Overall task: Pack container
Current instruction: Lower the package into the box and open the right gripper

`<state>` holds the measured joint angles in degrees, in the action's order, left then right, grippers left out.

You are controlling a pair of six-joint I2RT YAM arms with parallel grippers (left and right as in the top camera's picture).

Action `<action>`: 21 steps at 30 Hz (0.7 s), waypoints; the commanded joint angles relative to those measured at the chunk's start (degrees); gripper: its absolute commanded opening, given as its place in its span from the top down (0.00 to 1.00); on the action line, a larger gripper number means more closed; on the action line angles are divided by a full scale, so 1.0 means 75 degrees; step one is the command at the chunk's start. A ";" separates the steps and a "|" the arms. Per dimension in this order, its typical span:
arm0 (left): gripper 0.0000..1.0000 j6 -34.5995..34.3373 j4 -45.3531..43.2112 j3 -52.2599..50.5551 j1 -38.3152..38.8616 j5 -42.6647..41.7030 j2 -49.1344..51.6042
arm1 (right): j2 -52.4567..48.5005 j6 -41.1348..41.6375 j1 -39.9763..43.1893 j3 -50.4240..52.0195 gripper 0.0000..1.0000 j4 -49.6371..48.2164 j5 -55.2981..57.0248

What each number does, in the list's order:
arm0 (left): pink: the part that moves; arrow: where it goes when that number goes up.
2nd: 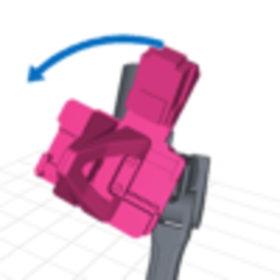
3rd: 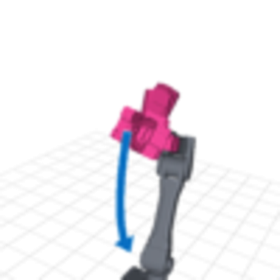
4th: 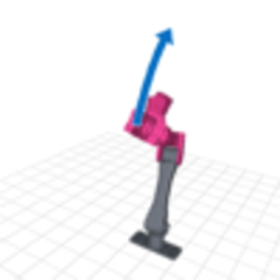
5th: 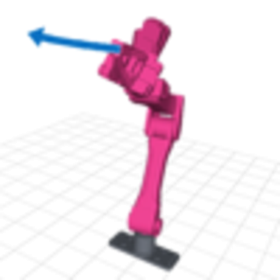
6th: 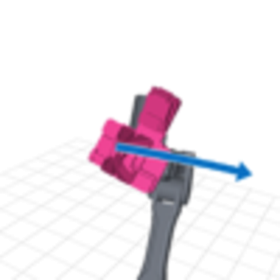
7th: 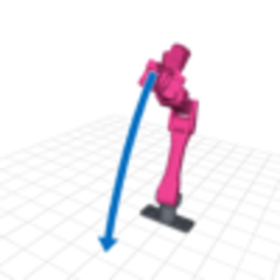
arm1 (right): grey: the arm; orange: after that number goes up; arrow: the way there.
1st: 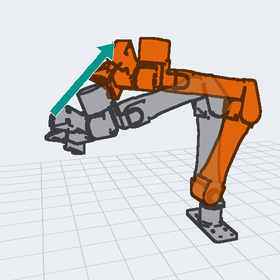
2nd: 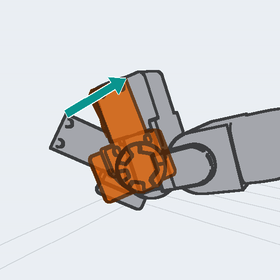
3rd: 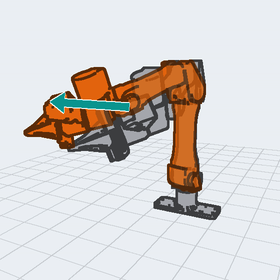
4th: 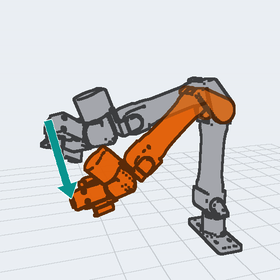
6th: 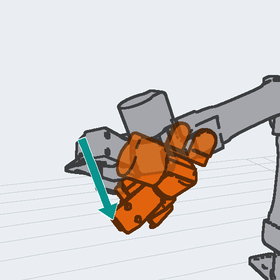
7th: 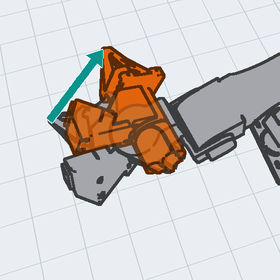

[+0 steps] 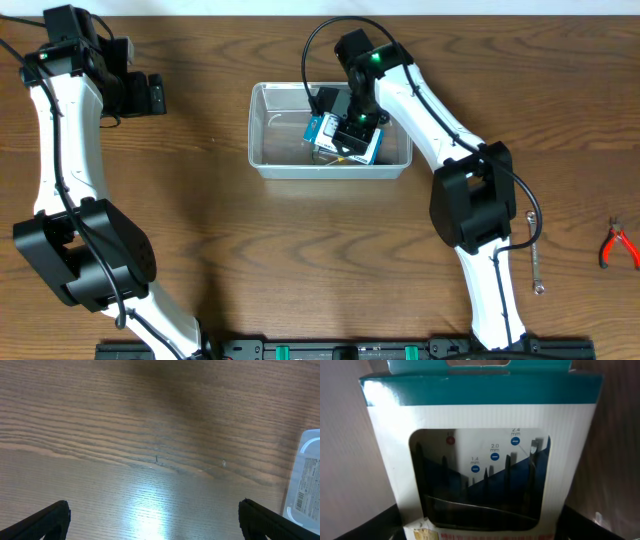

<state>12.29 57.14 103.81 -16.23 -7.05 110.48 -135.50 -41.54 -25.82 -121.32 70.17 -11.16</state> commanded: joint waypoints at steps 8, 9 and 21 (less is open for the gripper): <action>0.02 0.0073 0.0023 -0.0058 -0.0017 0.0090 0.0055 | 0.0064 0.0105 0.0169 0.0006 0.20 -0.0041 -0.0149; 0.02 0.0073 0.0023 -0.0058 -0.0017 0.0090 0.0055 | 0.0064 0.0105 0.0181 0.0006 0.20 -0.0044 -0.0149; 0.02 0.0073 0.0023 -0.0058 -0.0017 0.0090 0.0055 | 0.0064 0.0105 0.0221 0.0006 0.12 -0.0079 -0.0143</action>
<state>12.29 57.14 103.81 -16.23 -7.05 110.48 -135.50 -41.06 -24.97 -121.32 69.71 -11.18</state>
